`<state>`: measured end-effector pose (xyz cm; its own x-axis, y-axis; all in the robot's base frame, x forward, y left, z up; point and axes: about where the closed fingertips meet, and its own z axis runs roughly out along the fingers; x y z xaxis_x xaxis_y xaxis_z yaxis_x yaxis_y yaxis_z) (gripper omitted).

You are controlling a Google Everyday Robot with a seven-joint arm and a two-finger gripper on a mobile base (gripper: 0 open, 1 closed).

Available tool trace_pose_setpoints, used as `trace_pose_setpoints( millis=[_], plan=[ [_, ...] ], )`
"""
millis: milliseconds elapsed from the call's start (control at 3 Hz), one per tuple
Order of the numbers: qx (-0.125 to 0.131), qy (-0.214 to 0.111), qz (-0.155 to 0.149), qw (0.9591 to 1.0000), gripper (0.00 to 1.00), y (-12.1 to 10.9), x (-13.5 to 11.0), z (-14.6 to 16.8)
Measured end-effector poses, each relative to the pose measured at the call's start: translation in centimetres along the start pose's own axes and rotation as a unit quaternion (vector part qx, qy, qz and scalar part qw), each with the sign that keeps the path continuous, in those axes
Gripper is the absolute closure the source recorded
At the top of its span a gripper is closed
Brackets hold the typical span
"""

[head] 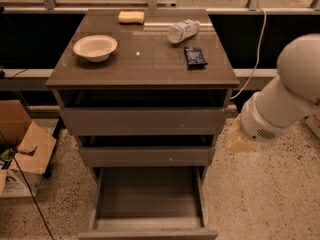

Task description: Close bottom drawer

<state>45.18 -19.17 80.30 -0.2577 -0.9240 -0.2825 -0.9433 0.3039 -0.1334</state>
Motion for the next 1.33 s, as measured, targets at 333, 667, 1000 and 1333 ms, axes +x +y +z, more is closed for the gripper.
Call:
trace_pose_setpoints(
  millis=[333, 667, 1000, 1333],
  plan=[
    [-0.026, 0.002, -0.002, 0.9997, 1.0, 1.3, 0.2, 4.6],
    [-0.056, -0.002, -0.001, 0.9984, 1.0, 2.8, 1.4, 9.8],
    [-0.058, 0.0, 0.0, 0.9983, 1.0, 2.9, 1.5, 10.4],
    [-0.058, 0.014, 0.001, 0.9982, 1.0, 2.9, 1.5, 11.1]
  ],
)
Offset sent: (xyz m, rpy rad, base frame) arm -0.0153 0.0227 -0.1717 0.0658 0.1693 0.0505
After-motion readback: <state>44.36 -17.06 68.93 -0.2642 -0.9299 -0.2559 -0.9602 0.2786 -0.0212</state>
